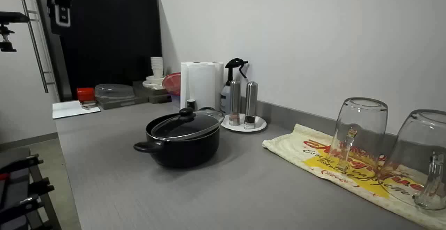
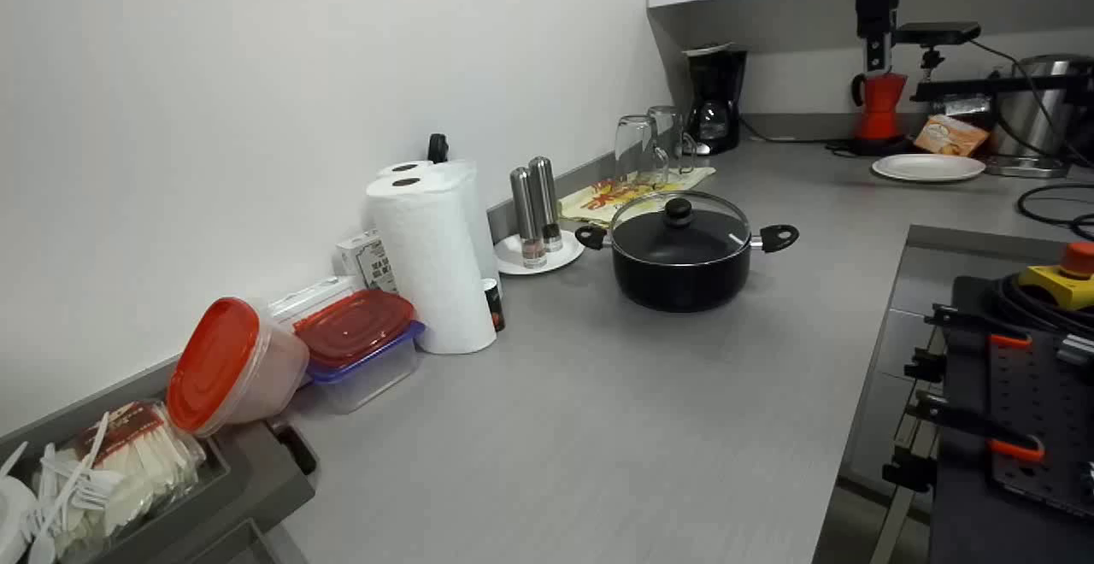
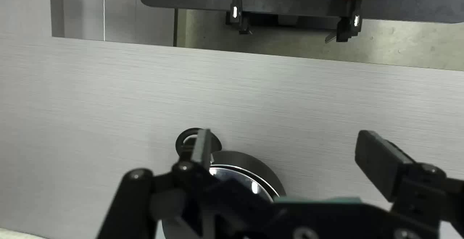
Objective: Remove the glass lid from the black pot.
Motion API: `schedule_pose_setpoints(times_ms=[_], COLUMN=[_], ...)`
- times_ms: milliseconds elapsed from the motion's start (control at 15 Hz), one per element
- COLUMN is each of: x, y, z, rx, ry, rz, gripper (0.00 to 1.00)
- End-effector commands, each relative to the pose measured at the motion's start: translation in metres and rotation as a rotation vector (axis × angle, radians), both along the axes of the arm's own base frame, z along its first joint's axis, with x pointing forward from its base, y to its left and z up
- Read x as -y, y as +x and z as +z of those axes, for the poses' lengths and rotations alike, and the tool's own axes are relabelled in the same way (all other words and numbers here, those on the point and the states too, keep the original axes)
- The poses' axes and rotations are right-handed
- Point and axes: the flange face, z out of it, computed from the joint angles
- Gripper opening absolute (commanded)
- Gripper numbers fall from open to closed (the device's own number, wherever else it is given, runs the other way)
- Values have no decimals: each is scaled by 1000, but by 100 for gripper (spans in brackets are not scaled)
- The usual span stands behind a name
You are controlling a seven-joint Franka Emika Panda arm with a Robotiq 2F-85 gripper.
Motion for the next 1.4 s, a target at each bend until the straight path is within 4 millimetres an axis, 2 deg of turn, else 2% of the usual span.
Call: schedule_pose_setpoints(times_ms=[0,533,800,1067,1200,1333], x=[0,0,2,7,13,24], y=[0,0,44,105,139,170], z=[1,1,16,28,22,5], rx=[0,1,113,250,283,287], ry=[0,0,-60,-100,-114,-140], rz=[0,0,23,29,22,7], gripper=[100,100,100,100,100,100])
